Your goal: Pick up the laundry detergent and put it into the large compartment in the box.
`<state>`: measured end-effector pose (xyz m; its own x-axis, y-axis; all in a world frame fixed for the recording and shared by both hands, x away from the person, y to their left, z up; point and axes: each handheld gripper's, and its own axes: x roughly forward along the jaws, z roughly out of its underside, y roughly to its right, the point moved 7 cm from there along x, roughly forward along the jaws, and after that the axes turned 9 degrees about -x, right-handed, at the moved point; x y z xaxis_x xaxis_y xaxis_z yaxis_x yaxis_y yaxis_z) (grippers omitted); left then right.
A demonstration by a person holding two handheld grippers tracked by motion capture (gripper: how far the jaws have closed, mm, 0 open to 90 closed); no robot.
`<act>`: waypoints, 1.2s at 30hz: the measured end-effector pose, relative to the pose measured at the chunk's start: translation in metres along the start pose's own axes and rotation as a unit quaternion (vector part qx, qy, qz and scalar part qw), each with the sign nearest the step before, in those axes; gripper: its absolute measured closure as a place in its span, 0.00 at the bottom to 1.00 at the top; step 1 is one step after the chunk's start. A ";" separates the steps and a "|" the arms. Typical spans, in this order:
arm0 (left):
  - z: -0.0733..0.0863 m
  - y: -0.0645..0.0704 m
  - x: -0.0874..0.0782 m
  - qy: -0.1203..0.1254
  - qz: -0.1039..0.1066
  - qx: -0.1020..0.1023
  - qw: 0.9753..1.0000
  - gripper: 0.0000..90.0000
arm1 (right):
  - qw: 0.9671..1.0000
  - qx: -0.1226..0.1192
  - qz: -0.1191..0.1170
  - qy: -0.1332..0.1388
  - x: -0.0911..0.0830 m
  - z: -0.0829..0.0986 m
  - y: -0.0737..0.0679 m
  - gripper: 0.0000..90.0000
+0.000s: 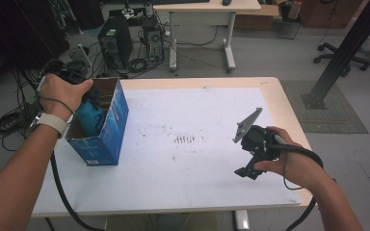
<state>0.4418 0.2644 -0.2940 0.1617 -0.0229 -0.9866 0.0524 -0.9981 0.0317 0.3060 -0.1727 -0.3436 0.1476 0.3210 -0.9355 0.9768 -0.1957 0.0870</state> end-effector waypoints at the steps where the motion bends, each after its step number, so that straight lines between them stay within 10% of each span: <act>1: 0.000 0.000 0.002 0.002 0.000 -0.001 1.000 0.42 | 1.000 0.000 0.000 0.001 0.000 0.000 0.000 0.11; 36: 0.006 -0.009 0.052 0.000 0.003 -0.005 1.000 0.42 | 1.000 0.006 -0.005 -0.003 0.004 0.003 -0.001 0.11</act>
<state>0.4441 0.2718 -0.3463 0.1628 -0.0285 -0.9862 0.0612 -0.9974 0.0389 0.3055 -0.1737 -0.3481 0.1360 0.3180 -0.9383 0.9765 -0.2026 0.0729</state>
